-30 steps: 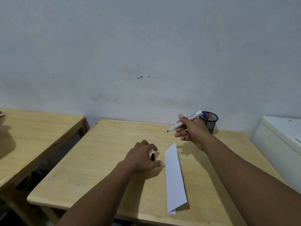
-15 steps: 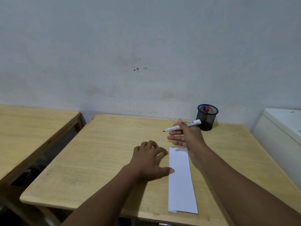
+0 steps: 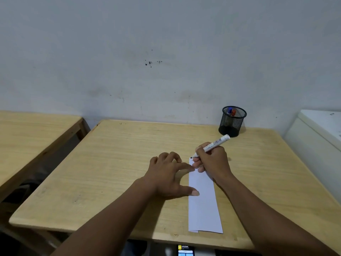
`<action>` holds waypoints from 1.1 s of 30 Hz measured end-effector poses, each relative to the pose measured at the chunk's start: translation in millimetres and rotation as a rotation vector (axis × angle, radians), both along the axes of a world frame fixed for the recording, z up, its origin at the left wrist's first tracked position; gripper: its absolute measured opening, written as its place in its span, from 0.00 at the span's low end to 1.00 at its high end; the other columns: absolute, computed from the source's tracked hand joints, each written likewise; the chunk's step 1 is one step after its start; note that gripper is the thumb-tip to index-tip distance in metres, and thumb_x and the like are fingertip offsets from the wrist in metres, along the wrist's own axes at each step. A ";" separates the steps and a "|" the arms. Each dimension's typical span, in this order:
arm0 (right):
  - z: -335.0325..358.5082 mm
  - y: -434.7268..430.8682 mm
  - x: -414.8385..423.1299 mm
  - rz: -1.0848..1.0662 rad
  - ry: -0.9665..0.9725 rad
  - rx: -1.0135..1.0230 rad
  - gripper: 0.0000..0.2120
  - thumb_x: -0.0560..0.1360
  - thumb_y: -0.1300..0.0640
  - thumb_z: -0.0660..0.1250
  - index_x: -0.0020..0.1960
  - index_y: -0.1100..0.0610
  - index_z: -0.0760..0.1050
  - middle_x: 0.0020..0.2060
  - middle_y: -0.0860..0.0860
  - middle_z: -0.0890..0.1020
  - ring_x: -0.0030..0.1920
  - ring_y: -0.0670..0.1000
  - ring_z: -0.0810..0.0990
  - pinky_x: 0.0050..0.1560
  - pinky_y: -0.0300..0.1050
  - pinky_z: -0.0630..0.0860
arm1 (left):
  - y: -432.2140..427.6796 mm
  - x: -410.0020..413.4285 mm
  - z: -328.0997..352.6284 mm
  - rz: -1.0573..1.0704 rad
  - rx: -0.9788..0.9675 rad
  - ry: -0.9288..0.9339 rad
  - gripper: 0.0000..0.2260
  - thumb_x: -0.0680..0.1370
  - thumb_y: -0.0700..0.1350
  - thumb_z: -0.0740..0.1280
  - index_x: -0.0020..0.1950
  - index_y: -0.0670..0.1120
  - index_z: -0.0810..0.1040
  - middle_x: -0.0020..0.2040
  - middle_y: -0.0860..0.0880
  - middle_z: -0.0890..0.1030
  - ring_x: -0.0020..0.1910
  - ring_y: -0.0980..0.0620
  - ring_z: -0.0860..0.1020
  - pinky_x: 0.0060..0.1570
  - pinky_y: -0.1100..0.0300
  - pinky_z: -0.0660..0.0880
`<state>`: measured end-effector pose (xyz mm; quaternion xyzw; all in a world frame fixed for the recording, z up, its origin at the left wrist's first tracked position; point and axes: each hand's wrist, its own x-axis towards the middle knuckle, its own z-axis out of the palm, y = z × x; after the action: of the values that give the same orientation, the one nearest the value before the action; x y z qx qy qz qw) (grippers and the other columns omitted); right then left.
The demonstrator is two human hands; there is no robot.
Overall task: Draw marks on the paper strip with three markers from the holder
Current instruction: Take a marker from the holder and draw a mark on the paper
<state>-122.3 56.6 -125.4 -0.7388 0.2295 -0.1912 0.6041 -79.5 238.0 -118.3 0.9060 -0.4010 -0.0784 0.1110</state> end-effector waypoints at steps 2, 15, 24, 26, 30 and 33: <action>-0.2 -0.3 1.5 0.007 0.020 -0.077 0.04 0.77 0.60 0.71 0.45 0.59 0.82 0.33 0.55 0.87 0.30 0.52 0.87 0.31 0.46 0.83 | 0.0 -0.1 1.3 -0.004 0.010 0.005 0.38 0.65 0.79 0.64 0.73 0.70 0.67 0.71 0.55 0.67 0.74 0.47 0.62 0.73 0.43 0.58; -7.1 -1.8 2.5 -0.020 0.040 -0.173 0.02 0.73 0.60 0.74 0.43 0.58 0.82 0.33 0.54 0.86 0.30 0.50 0.87 0.34 0.48 0.84 | -0.4 0.5 1.8 -0.017 0.014 0.030 0.37 0.64 0.79 0.65 0.71 0.69 0.69 0.70 0.55 0.67 0.73 0.48 0.61 0.73 0.41 0.58; -8.2 -5.9 5.4 -0.002 0.068 -0.157 0.02 0.73 0.62 0.74 0.42 0.60 0.82 0.34 0.59 0.87 0.27 0.50 0.84 0.34 0.46 0.84 | -1.5 1.6 2.8 -0.021 0.032 0.031 0.38 0.64 0.79 0.65 0.72 0.68 0.70 0.71 0.54 0.67 0.74 0.47 0.61 0.74 0.41 0.57; -7.7 -8.2 5.6 -0.016 0.043 -0.107 0.02 0.74 0.62 0.73 0.42 0.60 0.81 0.34 0.59 0.87 0.29 0.51 0.85 0.34 0.45 0.84 | -1.8 2.5 2.2 -0.015 0.033 0.031 0.38 0.64 0.79 0.65 0.72 0.68 0.70 0.72 0.54 0.67 0.74 0.47 0.61 0.74 0.41 0.57; -2.9 -15.3 8.7 -0.079 -0.068 0.188 0.04 0.75 0.65 0.70 0.43 0.66 0.81 0.33 0.62 0.84 0.31 0.55 0.83 0.33 0.47 0.79 | -0.4 3.0 2.7 0.004 0.006 0.067 0.39 0.62 0.80 0.65 0.71 0.69 0.70 0.71 0.56 0.68 0.74 0.49 0.61 0.75 0.45 0.56; 2.8 -19.1 10.3 -0.132 -0.082 0.302 0.06 0.76 0.62 0.70 0.47 0.66 0.81 0.36 0.62 0.85 0.32 0.54 0.83 0.33 0.47 0.80 | 2.2 9.0 8.2 0.029 -0.044 0.166 0.41 0.60 0.79 0.66 0.72 0.68 0.71 0.69 0.57 0.71 0.73 0.52 0.65 0.74 0.48 0.61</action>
<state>-112.0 37.5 -122.7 -0.6146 0.2787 -0.2238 0.7032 -70.5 240.2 -110.1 0.8994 -0.3788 -0.1429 0.1646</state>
